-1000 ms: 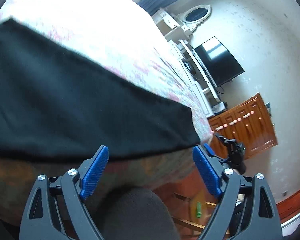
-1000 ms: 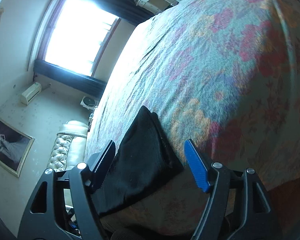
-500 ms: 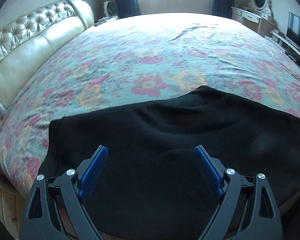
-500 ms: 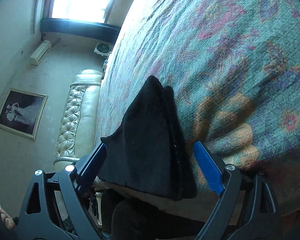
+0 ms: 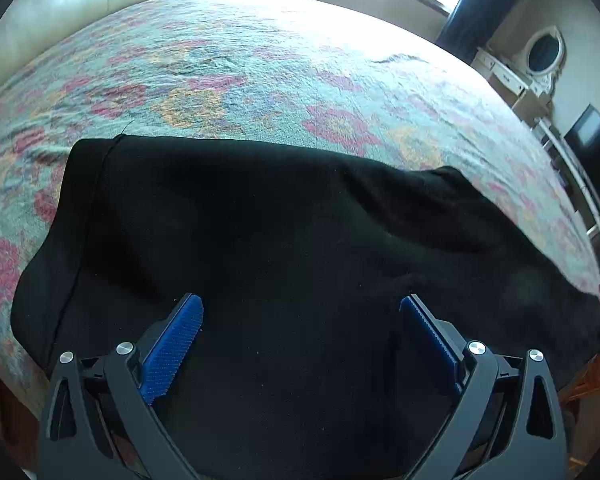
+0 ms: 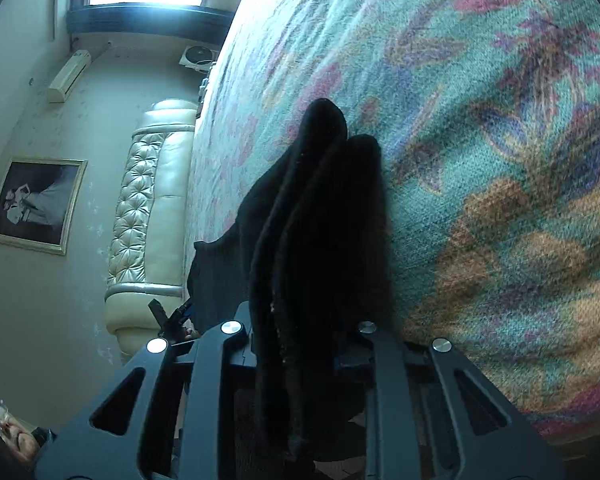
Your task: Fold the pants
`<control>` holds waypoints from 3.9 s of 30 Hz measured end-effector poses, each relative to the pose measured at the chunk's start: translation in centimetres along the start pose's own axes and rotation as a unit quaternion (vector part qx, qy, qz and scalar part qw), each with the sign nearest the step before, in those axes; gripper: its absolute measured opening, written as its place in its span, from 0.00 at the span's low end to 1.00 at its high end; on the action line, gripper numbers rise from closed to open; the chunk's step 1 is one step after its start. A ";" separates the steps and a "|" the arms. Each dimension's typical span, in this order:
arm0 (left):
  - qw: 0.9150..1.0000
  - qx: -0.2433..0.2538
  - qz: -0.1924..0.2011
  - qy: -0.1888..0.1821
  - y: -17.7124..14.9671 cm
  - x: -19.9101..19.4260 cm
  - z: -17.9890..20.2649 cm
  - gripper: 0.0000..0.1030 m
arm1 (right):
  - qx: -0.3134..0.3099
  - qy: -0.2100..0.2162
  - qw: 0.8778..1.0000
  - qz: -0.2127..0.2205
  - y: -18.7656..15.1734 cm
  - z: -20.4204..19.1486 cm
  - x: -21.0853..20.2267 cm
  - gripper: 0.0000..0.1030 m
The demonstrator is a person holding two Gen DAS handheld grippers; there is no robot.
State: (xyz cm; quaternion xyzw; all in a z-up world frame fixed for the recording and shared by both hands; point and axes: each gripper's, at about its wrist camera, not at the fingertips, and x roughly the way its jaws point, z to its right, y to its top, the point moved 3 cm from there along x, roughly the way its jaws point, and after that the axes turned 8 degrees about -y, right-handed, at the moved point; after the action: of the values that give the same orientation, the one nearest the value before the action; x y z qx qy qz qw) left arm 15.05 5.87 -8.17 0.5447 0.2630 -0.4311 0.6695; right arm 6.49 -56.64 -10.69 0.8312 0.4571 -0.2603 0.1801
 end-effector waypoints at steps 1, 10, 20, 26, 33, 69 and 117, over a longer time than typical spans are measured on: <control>0.999 0.021 -0.007 0.024 -0.1 0.4 0.6 0.95 | -0.001 -0.002 1.000 0.004 -0.1 0.0 0.2 0.18; 0.999 0.032 -0.027 0.033 0.1 0.7 0.5 0.95 | 0.001 -0.077 0.996 0.047 -1.1 -1.4 -2.2 0.12; 0.993 0.059 0.018 0.096 0.4 -1.6 0.3 0.95 | -0.036 -0.113 0.989 0.084 -1.9 -10.4 -5.7 0.12; 0.996 0.039 0.040 0.069 0.5 -3.8 -1.2 0.95 | -0.083 -0.126 0.984 0.090 -2.1 -18.8 -6.2 0.12; 0.994 0.065 0.054 0.071 0.4 -4.8 -1.4 0.95 | -0.137 -0.149 0.976 0.076 -2.6 -28.2 -2.1 0.13; 0.996 0.018 0.073 0.043 -2.1 -8.2 -5.9 0.95 | -0.226 -0.291 0.929 -0.025 -12.2 -36.6 33.8 0.42; 0.951 -0.137 -0.016 -0.278 2.1 -3.9 -19.2 0.95 | -0.159 -0.084 0.984 -0.008 -16.9 -33.0 29.0 0.67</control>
State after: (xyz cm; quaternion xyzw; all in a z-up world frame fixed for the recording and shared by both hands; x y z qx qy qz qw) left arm 17.22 25.43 -9.00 0.3021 0.1310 -0.5359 0.7775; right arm 13.89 -10.87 -2.65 0.7634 0.4829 -0.2542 0.3455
